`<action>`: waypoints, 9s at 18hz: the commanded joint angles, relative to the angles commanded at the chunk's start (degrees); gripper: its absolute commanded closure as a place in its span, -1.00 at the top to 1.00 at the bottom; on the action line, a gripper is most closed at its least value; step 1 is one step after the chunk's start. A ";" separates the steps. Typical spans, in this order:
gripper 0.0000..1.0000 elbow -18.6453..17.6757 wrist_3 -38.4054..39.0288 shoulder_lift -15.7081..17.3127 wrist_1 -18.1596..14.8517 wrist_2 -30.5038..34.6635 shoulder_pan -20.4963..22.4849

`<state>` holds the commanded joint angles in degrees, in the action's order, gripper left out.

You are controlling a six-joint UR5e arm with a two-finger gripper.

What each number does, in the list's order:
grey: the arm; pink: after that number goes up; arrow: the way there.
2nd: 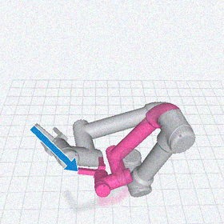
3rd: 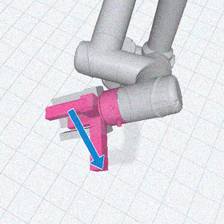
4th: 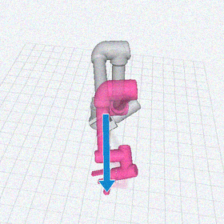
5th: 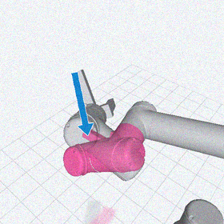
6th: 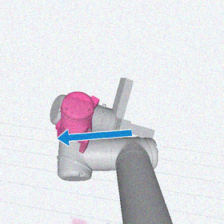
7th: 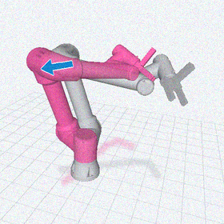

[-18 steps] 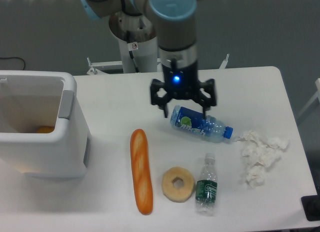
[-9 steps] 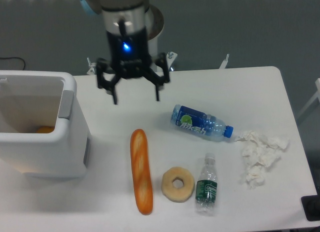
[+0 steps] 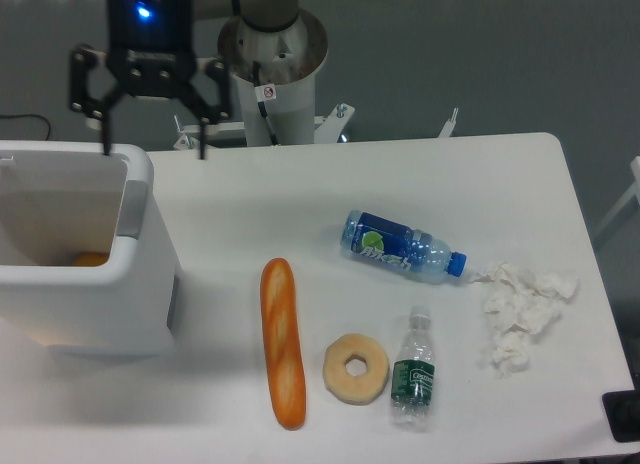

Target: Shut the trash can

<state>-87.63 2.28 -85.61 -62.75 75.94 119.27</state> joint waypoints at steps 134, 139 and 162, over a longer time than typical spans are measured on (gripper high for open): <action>1.00 -4.57 -1.13 -8.17 0.53 8.34 -0.01; 1.00 -4.48 -1.13 -8.52 0.70 8.34 -0.01; 1.00 2.02 -41.27 -21.08 0.35 10.44 25.30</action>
<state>-85.61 -39.00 -106.69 -62.40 86.38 144.57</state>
